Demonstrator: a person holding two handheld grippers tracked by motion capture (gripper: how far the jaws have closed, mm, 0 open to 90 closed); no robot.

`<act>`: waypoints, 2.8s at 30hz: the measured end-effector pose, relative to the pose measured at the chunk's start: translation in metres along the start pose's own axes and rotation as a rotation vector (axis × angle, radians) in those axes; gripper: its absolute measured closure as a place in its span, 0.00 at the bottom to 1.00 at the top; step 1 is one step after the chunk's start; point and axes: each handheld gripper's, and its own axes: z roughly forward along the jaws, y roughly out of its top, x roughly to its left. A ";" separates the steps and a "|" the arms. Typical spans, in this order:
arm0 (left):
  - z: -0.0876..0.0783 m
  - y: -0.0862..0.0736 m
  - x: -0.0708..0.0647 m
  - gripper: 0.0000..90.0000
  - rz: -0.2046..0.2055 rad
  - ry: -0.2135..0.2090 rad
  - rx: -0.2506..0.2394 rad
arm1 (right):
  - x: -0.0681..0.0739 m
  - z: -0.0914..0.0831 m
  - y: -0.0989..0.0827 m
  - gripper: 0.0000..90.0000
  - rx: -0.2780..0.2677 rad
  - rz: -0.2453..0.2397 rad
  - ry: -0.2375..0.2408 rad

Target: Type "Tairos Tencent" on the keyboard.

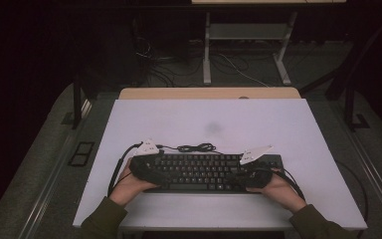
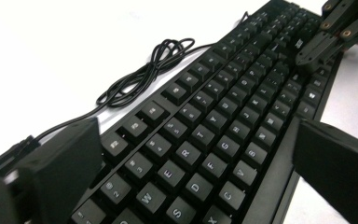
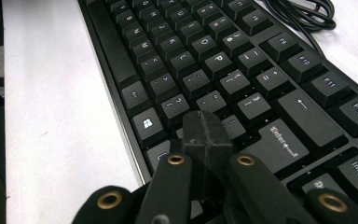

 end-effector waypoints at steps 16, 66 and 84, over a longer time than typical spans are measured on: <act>0.002 0.000 0.000 0.01 -0.016 0.002 0.007 | -0.003 -0.011 0.004 0.99 -0.052 0.027 0.000; -0.007 -0.002 0.006 0.23 -0.023 0.008 -0.018 | -0.008 0.007 0.049 0.29 -0.174 0.038 -0.057; -0.015 -0.010 0.014 0.99 -0.030 0.000 0.075 | -0.006 0.008 0.050 0.27 -0.187 0.036 -0.080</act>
